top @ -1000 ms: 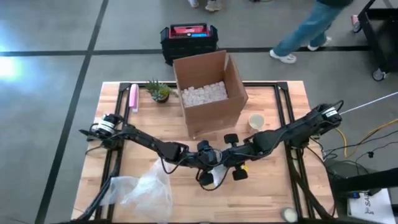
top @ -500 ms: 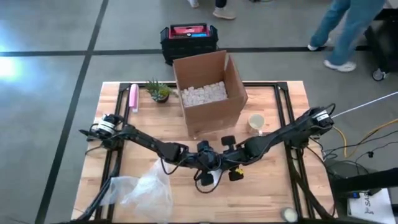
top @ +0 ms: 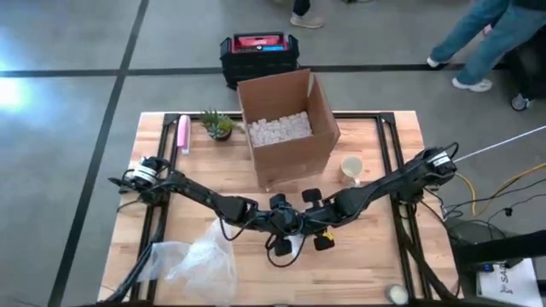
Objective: Wrap mug
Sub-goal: Wrap the gray mug with bubble wrap
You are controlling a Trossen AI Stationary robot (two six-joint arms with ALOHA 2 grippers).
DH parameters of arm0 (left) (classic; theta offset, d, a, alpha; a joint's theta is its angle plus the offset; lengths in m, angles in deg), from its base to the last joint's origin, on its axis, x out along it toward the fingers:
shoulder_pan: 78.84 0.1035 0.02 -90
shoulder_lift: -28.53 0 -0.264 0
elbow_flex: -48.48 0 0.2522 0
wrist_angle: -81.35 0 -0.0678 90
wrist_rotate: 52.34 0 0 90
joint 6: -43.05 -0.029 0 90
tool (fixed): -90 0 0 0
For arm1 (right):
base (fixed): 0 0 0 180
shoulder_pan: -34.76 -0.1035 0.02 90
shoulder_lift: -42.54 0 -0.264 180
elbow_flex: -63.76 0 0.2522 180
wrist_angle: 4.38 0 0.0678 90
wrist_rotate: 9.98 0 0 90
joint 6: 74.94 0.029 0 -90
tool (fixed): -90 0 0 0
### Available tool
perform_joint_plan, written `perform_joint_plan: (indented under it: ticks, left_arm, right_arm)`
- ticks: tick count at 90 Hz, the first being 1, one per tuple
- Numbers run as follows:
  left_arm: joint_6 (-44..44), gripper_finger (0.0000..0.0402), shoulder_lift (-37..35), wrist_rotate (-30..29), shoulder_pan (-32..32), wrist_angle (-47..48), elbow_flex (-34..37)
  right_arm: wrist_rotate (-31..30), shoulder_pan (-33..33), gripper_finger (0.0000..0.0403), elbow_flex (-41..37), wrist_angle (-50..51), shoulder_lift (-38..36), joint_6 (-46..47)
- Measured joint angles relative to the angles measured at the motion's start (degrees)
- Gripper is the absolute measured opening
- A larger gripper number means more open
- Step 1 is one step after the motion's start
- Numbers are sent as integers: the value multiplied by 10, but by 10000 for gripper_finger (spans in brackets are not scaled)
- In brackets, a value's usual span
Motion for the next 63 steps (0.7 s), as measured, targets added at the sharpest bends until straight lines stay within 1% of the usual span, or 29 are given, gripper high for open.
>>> perform_joint_plan:
  ticks: [12, 19, 31, 41, 52, 63]
  left_arm:
    - [2, 0, 0, -2, 0, 0, 0]
    - [2, 0, 0, -2, 0, 1, 0]
    - [1, 0, 0, -2, 0, 2, 0]
    - [1, 0, 0, -2, 0, 2, 0]
    - [1, 0, 0, -3, 0, 1, 0]
    - [1, 0, 0, -3, 0, 1, 0]
  right_arm:
    - [-14, -1, 2, 6, 46, -63, 27]
    - [-23, -1, 2, -6, 61, -92, 49]
    - [-39, -1, 2, -54, 68, -134, 101]
    - [-41, 1, 6, -116, 62, -152, 132]
    - [-48, 3, 35, -186, 26, -164, 157]
    - [-48, 3, 90, -233, -41, -166, 145]
